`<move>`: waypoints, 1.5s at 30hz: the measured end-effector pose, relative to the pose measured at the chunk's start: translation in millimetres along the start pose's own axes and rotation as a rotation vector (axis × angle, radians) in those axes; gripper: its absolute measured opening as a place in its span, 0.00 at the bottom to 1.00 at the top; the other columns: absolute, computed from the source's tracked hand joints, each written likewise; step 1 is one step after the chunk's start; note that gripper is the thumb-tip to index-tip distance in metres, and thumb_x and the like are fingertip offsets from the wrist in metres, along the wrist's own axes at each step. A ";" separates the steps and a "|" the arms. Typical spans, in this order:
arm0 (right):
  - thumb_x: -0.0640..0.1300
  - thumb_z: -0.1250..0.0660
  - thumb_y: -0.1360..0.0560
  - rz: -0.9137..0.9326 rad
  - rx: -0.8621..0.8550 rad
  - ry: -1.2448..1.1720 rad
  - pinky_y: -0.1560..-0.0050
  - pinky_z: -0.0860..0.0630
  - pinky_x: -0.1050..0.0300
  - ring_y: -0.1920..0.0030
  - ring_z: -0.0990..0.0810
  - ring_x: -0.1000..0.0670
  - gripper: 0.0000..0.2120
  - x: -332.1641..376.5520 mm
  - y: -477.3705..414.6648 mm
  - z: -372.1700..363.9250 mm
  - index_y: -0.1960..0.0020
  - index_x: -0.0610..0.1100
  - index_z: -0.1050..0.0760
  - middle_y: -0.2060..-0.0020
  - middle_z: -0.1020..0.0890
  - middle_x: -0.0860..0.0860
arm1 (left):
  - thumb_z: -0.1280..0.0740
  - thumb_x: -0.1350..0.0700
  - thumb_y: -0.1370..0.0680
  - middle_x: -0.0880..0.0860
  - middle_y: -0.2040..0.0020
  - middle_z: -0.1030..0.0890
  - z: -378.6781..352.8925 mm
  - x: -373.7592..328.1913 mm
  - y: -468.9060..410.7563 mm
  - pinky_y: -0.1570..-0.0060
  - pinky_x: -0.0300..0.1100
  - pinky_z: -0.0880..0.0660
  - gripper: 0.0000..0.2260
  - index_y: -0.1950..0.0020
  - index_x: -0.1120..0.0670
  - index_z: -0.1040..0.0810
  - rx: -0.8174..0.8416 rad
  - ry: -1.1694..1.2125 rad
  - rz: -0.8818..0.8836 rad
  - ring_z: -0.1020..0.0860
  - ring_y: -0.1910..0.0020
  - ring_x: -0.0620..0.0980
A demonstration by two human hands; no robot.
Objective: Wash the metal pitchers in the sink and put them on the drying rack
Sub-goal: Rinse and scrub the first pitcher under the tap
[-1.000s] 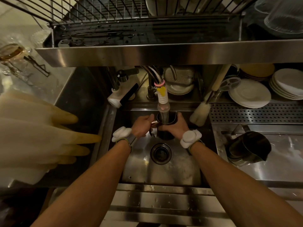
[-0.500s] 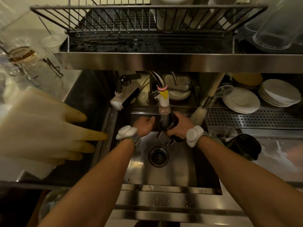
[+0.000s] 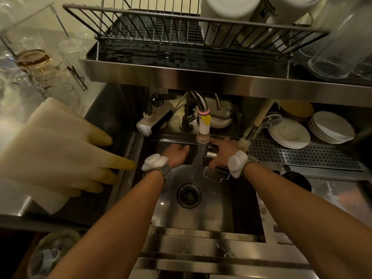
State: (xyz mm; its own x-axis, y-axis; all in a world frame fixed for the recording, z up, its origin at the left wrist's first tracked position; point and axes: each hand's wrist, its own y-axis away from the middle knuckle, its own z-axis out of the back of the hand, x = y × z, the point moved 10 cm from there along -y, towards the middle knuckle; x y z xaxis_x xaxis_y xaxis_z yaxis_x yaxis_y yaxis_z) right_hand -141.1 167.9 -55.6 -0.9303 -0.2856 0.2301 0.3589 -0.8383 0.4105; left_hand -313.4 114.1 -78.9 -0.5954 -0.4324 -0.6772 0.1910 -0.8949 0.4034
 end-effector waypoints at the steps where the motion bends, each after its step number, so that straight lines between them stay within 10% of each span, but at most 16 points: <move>1: 0.59 0.23 0.43 0.004 0.005 0.010 0.36 0.32 0.39 0.34 0.32 0.37 0.50 1.5 -0.3 0.6 0.27 0.59 0.43 0.34 0.29 0.44 | 0.42 0.43 0.21 0.56 0.55 0.19 -0.3 0.6 -0.1 0.57 0.40 0.33 0.18 0.60 0.54 0.22 0.003 0.006 0.000 0.21 0.51 0.57; 33: 0.66 0.25 0.48 0.038 -0.196 -0.120 0.54 0.25 0.54 0.54 0.20 0.45 0.32 28.9 -8.1 -2.1 0.51 0.48 0.22 0.55 0.17 0.48 | 0.44 0.39 0.21 0.61 0.45 0.19 -10.1 6.3 8.0 0.45 0.48 0.26 0.24 0.46 0.58 0.20 0.060 0.218 0.065 0.21 0.45 0.60; 37: 0.62 0.24 0.46 0.095 -0.153 -0.238 0.50 0.23 0.49 0.53 0.20 0.46 0.29 34.8 -8.1 -9.4 0.50 0.48 0.21 0.54 0.17 0.49 | 0.41 0.37 0.24 0.59 0.43 0.19 -25.7 2.2 8.6 0.56 0.45 0.26 0.25 0.40 0.56 0.24 0.130 0.372 0.146 0.19 0.49 0.58; 45: 0.62 0.22 0.49 0.111 -0.157 -0.497 0.40 0.27 0.43 0.43 0.22 0.46 0.40 17.7 -3.1 -8.3 0.39 0.53 0.27 0.45 0.18 0.51 | 0.37 0.51 0.22 0.66 0.41 0.22 -45.4 -12.3 -6.0 0.45 0.53 0.26 0.19 0.38 0.63 0.24 0.134 0.456 0.168 0.22 0.43 0.65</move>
State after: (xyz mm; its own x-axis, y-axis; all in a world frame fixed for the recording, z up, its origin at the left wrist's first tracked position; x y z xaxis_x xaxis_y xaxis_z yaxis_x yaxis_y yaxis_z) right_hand -159.3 161.6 -60.1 -0.7257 -0.1542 0.6704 0.4023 -0.8857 0.2317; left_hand -271.8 119.8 -100.9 -0.1581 -0.6004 -0.7839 0.1349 -0.7996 0.5852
